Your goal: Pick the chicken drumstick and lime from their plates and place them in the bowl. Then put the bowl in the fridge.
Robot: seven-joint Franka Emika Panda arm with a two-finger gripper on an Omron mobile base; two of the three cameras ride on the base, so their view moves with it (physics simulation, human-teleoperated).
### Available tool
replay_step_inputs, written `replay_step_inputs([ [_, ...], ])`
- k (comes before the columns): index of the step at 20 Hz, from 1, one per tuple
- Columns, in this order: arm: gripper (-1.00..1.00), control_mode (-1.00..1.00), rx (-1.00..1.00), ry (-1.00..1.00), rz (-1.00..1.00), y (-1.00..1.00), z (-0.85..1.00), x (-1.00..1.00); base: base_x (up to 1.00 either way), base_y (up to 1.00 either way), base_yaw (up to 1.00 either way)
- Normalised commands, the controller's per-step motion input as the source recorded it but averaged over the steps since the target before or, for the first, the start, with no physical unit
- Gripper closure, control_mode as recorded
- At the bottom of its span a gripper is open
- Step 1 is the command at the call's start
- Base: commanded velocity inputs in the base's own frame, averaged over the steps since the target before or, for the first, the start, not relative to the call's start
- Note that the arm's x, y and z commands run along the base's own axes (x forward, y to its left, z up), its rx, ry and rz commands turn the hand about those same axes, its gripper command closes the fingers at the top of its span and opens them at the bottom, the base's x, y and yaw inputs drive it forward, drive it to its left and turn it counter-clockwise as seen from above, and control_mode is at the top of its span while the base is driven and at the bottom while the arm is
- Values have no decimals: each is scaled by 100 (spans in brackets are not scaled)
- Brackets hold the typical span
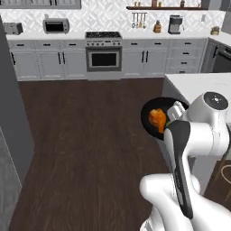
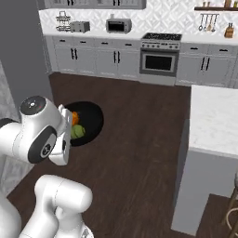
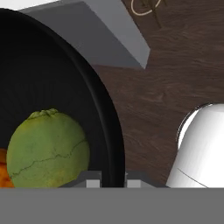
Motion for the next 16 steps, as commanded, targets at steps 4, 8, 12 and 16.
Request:
replay_step_inputs([
  [4, 100, 100, 0, 0, 0, 0, 0, 0, 100, 86, 0],
  [8, 100, 100, 0, 0, 0, 0, 0, 0, 100, 53, 0],
  [12, 100, 100, 0, 0, 0, 0, 0, 0, 100, 13, 0],
  [16, 100, 100, 0, 0, 0, 0, 0, 0, 100, -1, 0],
])
